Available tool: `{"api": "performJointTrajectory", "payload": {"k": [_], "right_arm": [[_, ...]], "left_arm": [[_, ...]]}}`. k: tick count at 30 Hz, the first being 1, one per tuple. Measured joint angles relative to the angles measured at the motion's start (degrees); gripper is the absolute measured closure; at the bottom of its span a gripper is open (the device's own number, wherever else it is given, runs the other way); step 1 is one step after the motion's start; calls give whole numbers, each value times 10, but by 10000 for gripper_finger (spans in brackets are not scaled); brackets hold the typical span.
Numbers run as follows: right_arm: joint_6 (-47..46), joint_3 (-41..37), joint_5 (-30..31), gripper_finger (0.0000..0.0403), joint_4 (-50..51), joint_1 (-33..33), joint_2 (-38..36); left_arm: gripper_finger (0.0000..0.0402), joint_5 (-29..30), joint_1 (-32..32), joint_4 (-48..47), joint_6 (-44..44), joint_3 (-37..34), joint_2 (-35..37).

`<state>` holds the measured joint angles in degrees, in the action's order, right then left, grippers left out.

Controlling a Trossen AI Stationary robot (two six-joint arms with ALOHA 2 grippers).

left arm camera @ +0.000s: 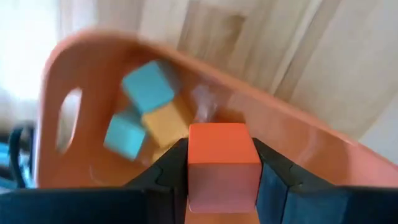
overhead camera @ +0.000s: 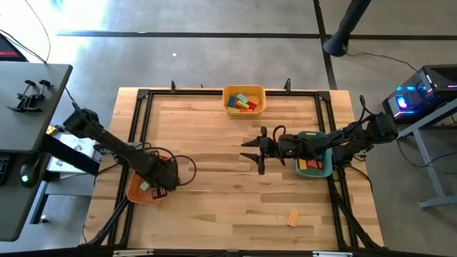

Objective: Sort blocks by size
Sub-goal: Put the orange square block into the orange bin, then put the yellow thin rectangular block into the yellow bin

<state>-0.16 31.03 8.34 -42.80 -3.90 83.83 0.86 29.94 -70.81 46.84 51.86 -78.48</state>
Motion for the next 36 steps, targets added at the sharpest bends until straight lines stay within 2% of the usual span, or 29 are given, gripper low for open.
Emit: {"api": "performJointTrajectory", "payload": {"k": [10,14,21,27,31,36], "right_arm": [[-34,0,0,245,-2,0,0],[-40,0,0,245,-3,0,0],[-50,0,0,245,-3,0,0],[-50,0,0,245,-5,-7,0],[-2,0,-1,245,-13,-36,-17],[65,0,-1,245,6,-77,-84]], "left_arm": [[291,-2,-23,127,-232,-80,-1],[291,-3,-22,149,-278,-95,-1],[288,-9,-22,149,-251,-106,-1],[240,-26,-23,133,-231,-108,-1],[210,-8,-37,66,-184,-79,-1],[203,5,-64,-4,-149,-10,0]]}}
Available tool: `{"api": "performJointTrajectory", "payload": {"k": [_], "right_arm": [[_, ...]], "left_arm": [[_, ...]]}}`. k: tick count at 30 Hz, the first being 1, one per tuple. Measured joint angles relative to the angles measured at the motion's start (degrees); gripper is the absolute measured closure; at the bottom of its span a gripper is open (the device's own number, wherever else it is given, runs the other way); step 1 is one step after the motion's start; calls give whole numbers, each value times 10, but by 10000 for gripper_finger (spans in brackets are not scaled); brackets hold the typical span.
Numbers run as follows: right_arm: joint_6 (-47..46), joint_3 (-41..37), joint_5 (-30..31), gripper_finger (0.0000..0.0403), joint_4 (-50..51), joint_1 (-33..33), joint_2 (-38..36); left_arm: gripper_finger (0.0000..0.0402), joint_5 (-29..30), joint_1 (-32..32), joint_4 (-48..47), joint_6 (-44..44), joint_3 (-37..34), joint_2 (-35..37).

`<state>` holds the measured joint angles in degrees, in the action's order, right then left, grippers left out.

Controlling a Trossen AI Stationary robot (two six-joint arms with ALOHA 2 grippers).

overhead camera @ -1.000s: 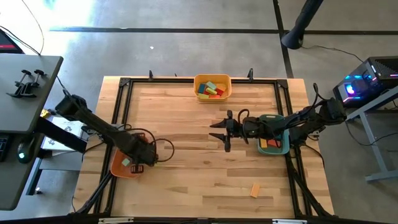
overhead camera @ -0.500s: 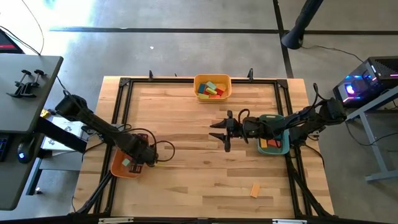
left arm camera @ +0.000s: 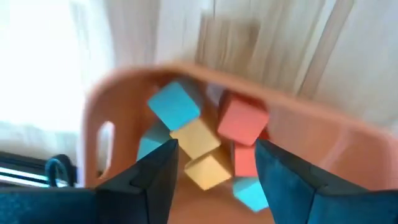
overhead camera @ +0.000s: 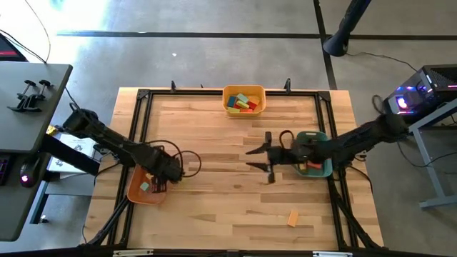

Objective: Sort blocks by size
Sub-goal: Put the yellow thin rectangular block into the yellow bin

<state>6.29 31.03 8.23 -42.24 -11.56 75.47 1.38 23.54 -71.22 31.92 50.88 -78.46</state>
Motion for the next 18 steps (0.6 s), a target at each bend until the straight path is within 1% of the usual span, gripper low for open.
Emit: {"api": "performJointTrajectory", "payload": {"k": [2,4,6,8,10,11,12,13,15,17,18], "right_arm": [[16,0,1,245,29,-19,-41],[27,0,24,245,79,-44,-89],[29,0,97,245,141,-76,-138],[26,0,197,245,211,-116,-182],[8,0,283,245,276,-160,-216],[-7,0,311,245,303,-183,-228],[-21,0,330,245,324,-205,-237],[-36,0,338,245,341,-224,-242],[-60,0,339,245,367,-259,-241],[-78,0,318,245,387,-288,-232],[-83,0,298,245,392,-300,-226]], "left_arm": [[206,23,-6,-7,14,32,0],[209,66,-7,2,27,62,0],[214,133,-1,28,38,85,0],[218,228,10,80,44,92,0],[222,326,21,156,33,85,0],[223,364,26,206,17,78,0],[224,386,28,259,-5,68,-3],[225,395,28,318,-35,57,-4],[225,389,26,433,-99,34,-8],[225,377,23,557,-157,12,-14],[225,370,23,608,-182,2,-18]]}}
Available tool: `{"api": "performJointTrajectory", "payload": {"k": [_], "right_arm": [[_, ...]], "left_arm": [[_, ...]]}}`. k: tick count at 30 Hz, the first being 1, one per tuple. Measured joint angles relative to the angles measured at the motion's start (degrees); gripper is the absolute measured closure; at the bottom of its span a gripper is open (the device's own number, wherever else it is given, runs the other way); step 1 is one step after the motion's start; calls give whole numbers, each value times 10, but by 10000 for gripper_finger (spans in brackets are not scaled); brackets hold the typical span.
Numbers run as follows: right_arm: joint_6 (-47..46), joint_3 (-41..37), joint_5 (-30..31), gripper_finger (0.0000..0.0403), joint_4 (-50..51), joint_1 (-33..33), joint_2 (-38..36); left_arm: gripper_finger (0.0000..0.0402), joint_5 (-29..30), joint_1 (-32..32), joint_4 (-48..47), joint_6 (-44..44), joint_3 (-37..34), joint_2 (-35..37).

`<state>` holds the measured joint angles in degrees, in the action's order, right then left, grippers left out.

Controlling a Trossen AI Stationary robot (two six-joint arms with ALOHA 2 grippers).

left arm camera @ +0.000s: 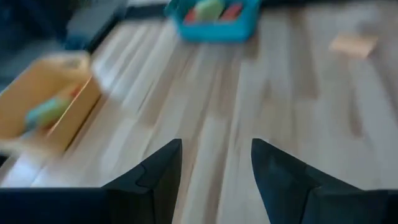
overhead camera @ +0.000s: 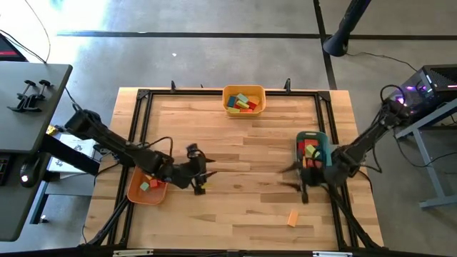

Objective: Sort blocks by size
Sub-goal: Put the yellow thin rectangular block into the yellow bin

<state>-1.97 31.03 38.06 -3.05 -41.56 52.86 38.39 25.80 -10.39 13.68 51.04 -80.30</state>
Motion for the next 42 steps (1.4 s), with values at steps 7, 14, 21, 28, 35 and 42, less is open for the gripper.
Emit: {"api": "performJointTrajectory", "payload": {"k": [7,14,21,28,35,42], "right_arm": [[-143,0,-232,245,54,-28,53],[-242,0,-324,236,149,-18,113],[-213,0,-442,179,179,5,166],[-21,0,-465,155,192,-7,223],[54,1,-455,155,98,-19,297],[54,4,-434,155,77,-37,360]], "left_arm": [[225,-7,-5,225,-102,-30,-55],[225,-2,-21,303,-103,-30,-126],[225,-6,-48,338,-110,-30,-170],[225,-14,-67,343,-102,-30,-175],[225,-22,-68,340,-99,-30,-175],[225,-23,-68,341,-80,-30,-175]]}}
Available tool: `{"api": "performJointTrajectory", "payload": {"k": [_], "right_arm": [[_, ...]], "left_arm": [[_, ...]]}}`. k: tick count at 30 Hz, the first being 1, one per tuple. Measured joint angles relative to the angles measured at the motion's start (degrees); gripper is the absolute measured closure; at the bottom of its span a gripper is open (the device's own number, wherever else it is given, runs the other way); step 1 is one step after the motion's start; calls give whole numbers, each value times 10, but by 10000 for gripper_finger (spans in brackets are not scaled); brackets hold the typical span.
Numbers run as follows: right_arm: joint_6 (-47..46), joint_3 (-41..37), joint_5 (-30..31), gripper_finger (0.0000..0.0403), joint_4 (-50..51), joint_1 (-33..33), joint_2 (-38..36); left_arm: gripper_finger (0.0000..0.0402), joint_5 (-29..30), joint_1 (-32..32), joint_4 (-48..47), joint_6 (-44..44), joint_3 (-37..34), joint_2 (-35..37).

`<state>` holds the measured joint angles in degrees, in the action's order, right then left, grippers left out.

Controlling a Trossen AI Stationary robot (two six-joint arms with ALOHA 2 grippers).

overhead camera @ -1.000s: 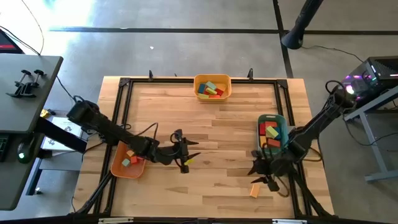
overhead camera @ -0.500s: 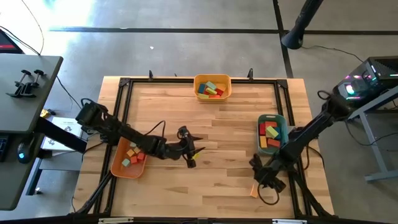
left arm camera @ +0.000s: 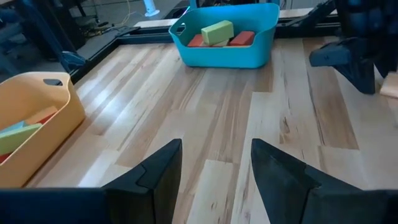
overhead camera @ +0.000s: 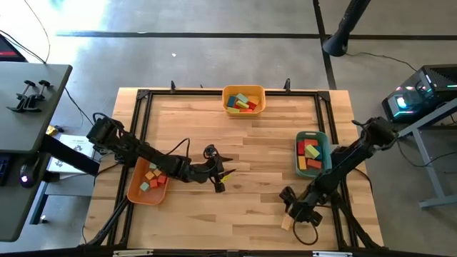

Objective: Sort blocks by size
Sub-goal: Put the yellow thin rectangular block into the yellow bin

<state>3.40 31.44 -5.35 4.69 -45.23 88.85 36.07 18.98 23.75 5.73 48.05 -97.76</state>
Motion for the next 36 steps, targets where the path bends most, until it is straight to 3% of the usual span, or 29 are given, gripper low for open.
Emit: {"api": "performJointTrajectory", "payload": {"k": [11,19,29,32,36], "right_arm": [[-55,-7,71,155,-103,-13,15],[-79,-74,88,156,-338,-8,68],[-61,-72,85,157,-418,-8,128],[-77,-73,86,175,-420,-8,133],[-113,-87,94,231,-443,-7,135]], "left_arm": [[225,0,2,1,2,0,0],[225,-26,2,-1,11,0,0],[225,-26,2,-1,12,0,0],[225,-26,2,-1,12,0,0],[225,-26,2,-1,12,0,0]]}}
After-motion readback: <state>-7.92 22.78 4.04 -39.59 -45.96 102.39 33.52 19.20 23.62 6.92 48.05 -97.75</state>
